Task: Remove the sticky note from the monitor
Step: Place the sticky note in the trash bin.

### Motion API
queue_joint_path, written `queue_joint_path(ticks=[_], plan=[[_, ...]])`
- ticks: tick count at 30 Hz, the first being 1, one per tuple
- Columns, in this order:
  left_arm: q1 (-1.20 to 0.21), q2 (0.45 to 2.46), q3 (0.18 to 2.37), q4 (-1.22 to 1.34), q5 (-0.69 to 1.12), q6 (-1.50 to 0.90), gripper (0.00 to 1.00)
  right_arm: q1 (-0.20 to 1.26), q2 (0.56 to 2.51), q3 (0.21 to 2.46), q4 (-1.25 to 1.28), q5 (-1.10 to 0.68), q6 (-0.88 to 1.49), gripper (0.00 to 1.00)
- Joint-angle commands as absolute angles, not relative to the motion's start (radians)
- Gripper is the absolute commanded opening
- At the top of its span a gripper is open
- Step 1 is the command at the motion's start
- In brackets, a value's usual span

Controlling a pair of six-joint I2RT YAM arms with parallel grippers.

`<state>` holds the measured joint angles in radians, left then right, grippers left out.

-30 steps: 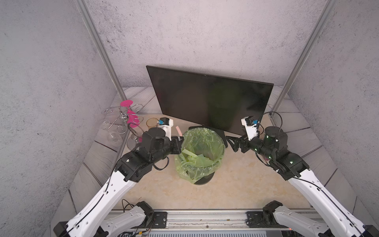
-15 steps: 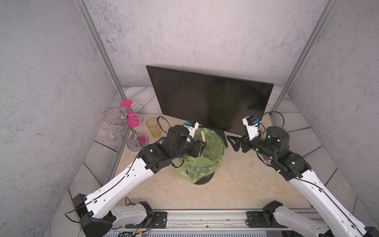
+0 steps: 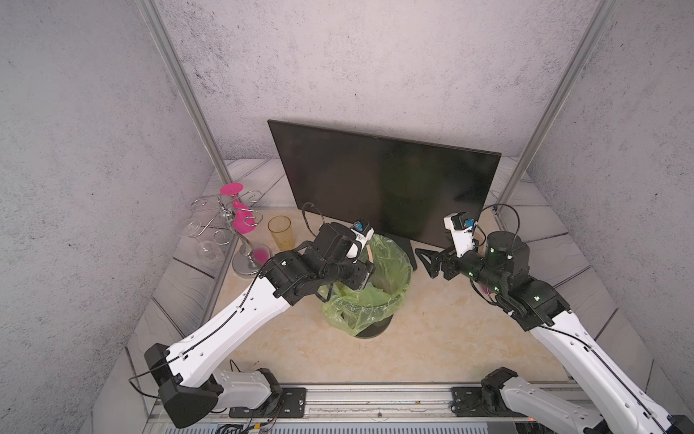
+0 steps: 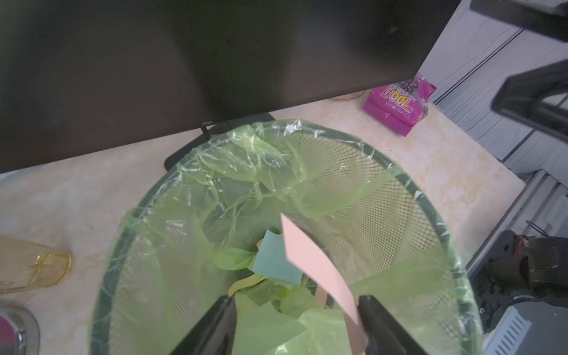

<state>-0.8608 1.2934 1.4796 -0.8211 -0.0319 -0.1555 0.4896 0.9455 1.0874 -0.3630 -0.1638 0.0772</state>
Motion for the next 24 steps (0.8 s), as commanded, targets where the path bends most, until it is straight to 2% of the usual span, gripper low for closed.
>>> queue_joint_path(ticks=[1, 5, 7, 8, 11, 17, 24], plan=[[-0.863, 1.288, 1.532, -0.886, -0.077, -0.041, 0.74, 0.488, 0.941, 1.115, -0.361, -0.177, 0.079, 0.99], [-0.862, 1.293, 1.548, -0.917, -0.116, 0.004, 0.90, 0.487, 0.941, 1.114, -0.356, -0.192, 0.075, 0.99], [-0.862, 1.294, 1.551, -0.909, -0.077, 0.012, 0.99, 0.488, 0.943, 1.114, -0.352, -0.217, 0.073, 0.99], [-0.862, 1.298, 1.555, -0.907, -0.037, 0.018, 1.00, 0.488, 0.945, 1.113, -0.347, -0.234, 0.070, 0.99], [-0.862, 1.312, 1.558, -0.907, 0.035, 0.037, 1.00, 0.488, 0.952, 1.109, -0.327, -0.285, 0.067, 0.99], [-0.861, 1.316, 1.550, -0.883, 0.066, 0.062, 1.00, 0.496, 0.971, 1.102, -0.259, -0.413, 0.093, 0.99], [-0.861, 1.311, 1.529, -0.845, 0.131, 0.084, 1.00, 0.570, 1.013, 1.118, -0.230, -0.427, 0.097, 0.99]])
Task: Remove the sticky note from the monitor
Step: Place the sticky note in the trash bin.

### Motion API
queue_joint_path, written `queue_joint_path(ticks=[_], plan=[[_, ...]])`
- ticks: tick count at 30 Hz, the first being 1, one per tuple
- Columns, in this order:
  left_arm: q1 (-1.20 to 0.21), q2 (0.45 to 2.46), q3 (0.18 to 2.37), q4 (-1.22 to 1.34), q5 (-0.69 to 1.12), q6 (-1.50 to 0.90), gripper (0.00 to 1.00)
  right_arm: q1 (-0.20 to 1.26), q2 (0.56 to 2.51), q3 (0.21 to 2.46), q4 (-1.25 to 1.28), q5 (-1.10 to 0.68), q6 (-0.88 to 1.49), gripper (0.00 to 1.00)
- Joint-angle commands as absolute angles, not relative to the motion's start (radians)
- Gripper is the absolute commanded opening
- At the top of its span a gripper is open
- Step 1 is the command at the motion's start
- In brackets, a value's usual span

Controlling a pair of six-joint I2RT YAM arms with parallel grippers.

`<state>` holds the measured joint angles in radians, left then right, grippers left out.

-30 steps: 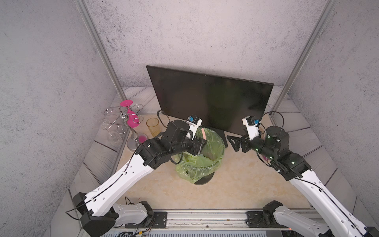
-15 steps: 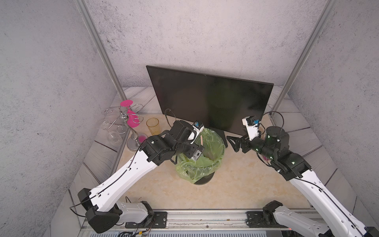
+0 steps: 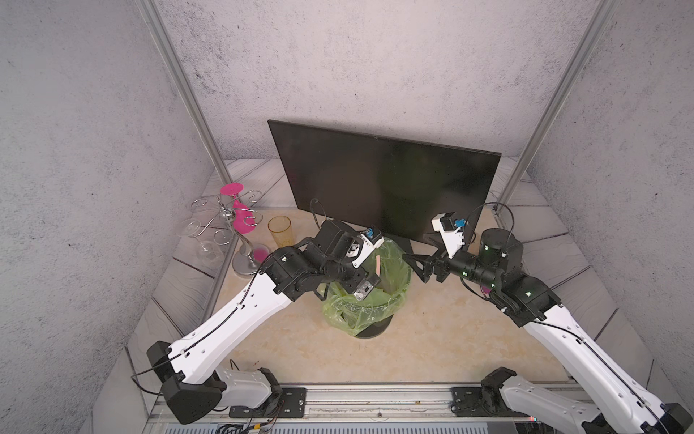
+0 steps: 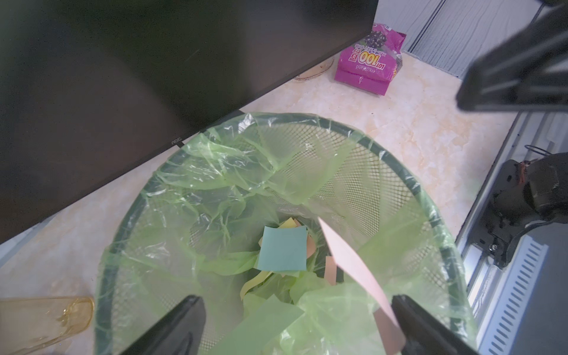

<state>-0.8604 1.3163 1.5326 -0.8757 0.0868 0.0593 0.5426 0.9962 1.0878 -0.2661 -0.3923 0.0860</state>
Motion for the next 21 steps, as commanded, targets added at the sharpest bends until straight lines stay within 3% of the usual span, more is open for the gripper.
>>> queue_joint_path(ticks=[1, 7, 21], plan=[[-0.861, 1.310, 1.525, -0.839, 0.136, 0.088, 1.00, 0.577, 1.020, 1.118, -0.222, -0.427, 0.101, 0.99], [-0.861, 1.311, 1.519, -0.825, 0.148, 0.100, 1.00, 0.651, 1.066, 1.136, -0.204, -0.401, 0.103, 0.99], [-0.846, 1.284, 1.523, -0.795, 0.167, 0.097, 1.00, 0.659, 1.142, 1.124, -0.292, -0.257, 0.013, 0.99]])
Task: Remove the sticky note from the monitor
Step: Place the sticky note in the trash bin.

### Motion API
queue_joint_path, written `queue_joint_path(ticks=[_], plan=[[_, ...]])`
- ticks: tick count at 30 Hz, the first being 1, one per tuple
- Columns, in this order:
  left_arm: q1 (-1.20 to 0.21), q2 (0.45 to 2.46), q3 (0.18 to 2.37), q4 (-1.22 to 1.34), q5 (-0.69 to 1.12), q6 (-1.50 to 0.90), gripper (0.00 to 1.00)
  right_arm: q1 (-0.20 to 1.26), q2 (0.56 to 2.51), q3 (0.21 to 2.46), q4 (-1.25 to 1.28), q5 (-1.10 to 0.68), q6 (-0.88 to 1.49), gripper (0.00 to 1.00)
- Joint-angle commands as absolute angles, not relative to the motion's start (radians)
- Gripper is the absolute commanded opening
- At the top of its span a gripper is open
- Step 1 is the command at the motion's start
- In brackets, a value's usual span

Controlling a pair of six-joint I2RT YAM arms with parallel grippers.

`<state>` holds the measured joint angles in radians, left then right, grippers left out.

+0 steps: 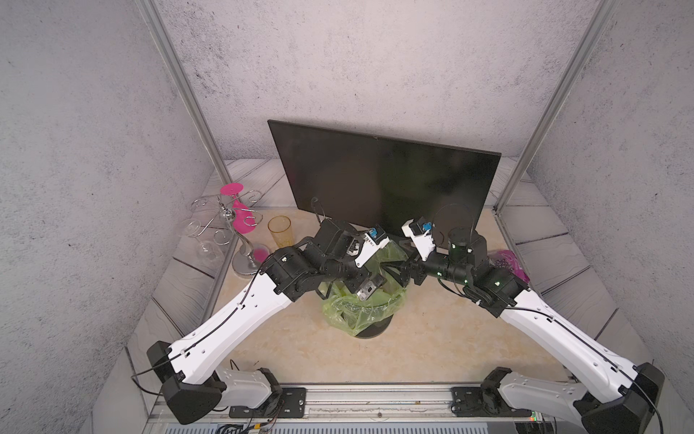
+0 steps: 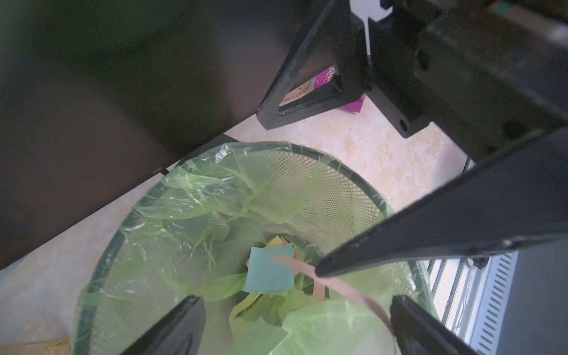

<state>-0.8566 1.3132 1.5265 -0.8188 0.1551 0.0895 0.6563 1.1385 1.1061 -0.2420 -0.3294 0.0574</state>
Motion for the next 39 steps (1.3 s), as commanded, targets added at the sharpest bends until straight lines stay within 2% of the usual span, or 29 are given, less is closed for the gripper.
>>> queue_joint_path(ticks=[1, 5, 11, 17, 25, 39], plan=[[-0.838, 1.281, 1.521, -0.791, 0.178, 0.091, 1.00, 0.659, 1.140, 1.117, -0.292, -0.254, 0.010, 0.99], [-0.812, 1.281, 1.517, -0.790, 0.191, 0.086, 1.00, 0.660, 1.130, 1.115, -0.300, -0.251, 0.010, 0.99], [-0.771, 1.259, 1.500, -0.798, 0.175, 0.080, 1.00, 0.660, 1.075, 1.117, -0.328, -0.147, -0.001, 0.99], [-0.737, 1.251, 1.453, -0.735, 0.261, 0.037, 1.00, 0.661, 1.076, 1.133, -0.308, -0.297, 0.013, 0.99], [-0.726, 1.223, 1.410, -0.651, 0.417, -0.013, 1.00, 0.667, 1.127, 1.114, -0.251, -0.294, 0.028, 0.99], [-0.674, 1.253, 1.401, -0.536, 0.415, -0.099, 1.00, 0.750, 1.112, 1.077, -0.216, -0.374, 0.003, 0.99]])
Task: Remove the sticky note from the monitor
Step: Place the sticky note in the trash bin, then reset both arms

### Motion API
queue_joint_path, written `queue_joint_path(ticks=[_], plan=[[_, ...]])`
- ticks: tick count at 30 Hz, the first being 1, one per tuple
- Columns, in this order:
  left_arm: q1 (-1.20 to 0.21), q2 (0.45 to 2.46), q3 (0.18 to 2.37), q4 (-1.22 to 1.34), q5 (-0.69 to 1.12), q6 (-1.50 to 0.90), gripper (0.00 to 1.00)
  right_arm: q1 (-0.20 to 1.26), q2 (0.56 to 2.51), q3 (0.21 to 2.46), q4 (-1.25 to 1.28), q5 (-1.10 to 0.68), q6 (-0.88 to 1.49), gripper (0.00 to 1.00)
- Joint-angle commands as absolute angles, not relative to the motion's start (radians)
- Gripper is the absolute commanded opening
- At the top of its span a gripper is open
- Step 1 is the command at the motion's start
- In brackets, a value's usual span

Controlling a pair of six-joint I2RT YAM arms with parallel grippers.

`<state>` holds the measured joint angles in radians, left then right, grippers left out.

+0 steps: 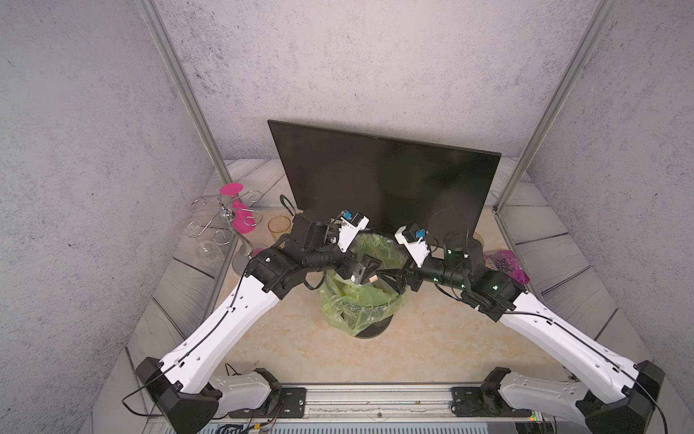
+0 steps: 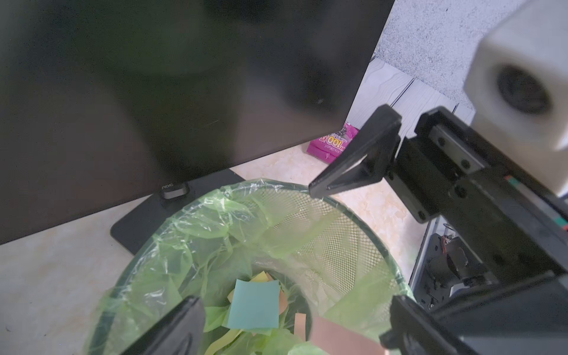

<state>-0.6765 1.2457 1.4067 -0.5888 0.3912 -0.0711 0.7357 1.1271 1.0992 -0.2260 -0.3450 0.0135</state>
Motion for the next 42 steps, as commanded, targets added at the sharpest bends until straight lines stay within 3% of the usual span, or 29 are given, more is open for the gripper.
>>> queue_joint_path(ticks=[1, 5, 10, 16, 21, 26, 33, 42], plan=[[-0.673, 1.257, 1.401, -0.537, 0.417, -0.098, 1.00, 0.755, 1.112, 1.068, -0.218, -0.374, 0.002, 0.99], [-0.673, 1.260, 1.411, -0.558, 0.399, -0.090, 1.00, 0.765, 1.098, 1.051, -0.223, -0.333, -0.002, 0.99], [-0.642, 1.247, 1.444, -0.650, 0.298, -0.064, 1.00, 0.765, 1.052, 1.074, -0.283, -0.149, -0.011, 0.99], [-0.472, 1.151, 1.394, -0.708, 0.234, -0.086, 1.00, 0.720, 0.968, 1.089, -0.361, 0.037, -0.031, 0.99], [-0.326, 1.096, 1.318, -0.712, 0.113, -0.154, 1.00, 0.573, 0.957, 1.072, -0.393, 0.114, 0.056, 0.99], [-0.194, 1.035, 1.177, -0.635, -0.042, -0.243, 1.00, 0.443, 0.902, 0.967, -0.339, 0.249, 0.144, 0.99], [-0.081, 0.965, 0.949, -0.494, -0.241, -0.335, 1.00, 0.423, 0.860, 0.809, -0.338, 0.354, 0.228, 0.99], [-0.064, 1.111, 0.744, -0.213, -0.310, -0.342, 1.00, 0.322, 0.838, 0.516, -0.084, 0.458, 0.325, 0.99]])
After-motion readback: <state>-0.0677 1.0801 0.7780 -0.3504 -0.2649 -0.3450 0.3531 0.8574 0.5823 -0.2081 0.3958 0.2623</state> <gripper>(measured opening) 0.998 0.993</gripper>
